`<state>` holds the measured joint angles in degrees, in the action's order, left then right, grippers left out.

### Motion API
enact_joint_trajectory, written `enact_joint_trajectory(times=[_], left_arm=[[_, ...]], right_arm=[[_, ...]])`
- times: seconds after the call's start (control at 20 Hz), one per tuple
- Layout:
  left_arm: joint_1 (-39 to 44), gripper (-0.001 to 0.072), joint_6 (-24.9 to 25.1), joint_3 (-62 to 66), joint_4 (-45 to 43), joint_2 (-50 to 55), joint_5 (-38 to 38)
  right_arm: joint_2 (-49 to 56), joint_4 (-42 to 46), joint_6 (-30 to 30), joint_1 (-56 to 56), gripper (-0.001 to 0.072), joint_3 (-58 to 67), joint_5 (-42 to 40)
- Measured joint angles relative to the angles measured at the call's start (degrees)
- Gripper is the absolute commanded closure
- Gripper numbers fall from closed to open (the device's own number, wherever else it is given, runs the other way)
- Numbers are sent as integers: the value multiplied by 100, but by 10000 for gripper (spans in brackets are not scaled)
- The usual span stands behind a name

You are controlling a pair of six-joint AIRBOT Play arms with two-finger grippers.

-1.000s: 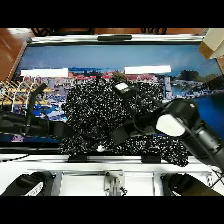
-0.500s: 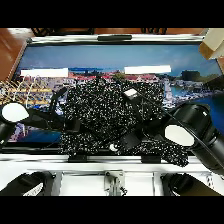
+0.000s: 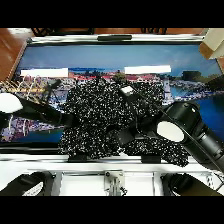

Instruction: Fold the shirts.

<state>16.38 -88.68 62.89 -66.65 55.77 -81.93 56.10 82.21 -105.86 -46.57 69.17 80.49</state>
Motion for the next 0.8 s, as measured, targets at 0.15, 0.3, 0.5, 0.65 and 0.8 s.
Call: enact_joint_trajectory(times=[0.15,0.3,0.5,0.65,0.8], left_arm=[[-476,101,39,614,-1864,-133,-695],[-1270,101,61,535,-2946,-313,-835],[-2352,107,140,-507,-3512,-457,-114],[-2896,107,219,-1268,-3663,-402,802],[-3292,104,317,-1582,-3740,-101,1410]], right_arm=[[15,-42,-2,0,653,0,-4],[20,-33,-4,0,653,0,-9],[20,114,-11,0,653,0,-17],[20,157,-50,-2,653,0,-17],[20,186,-114,0,653,0,-17]])
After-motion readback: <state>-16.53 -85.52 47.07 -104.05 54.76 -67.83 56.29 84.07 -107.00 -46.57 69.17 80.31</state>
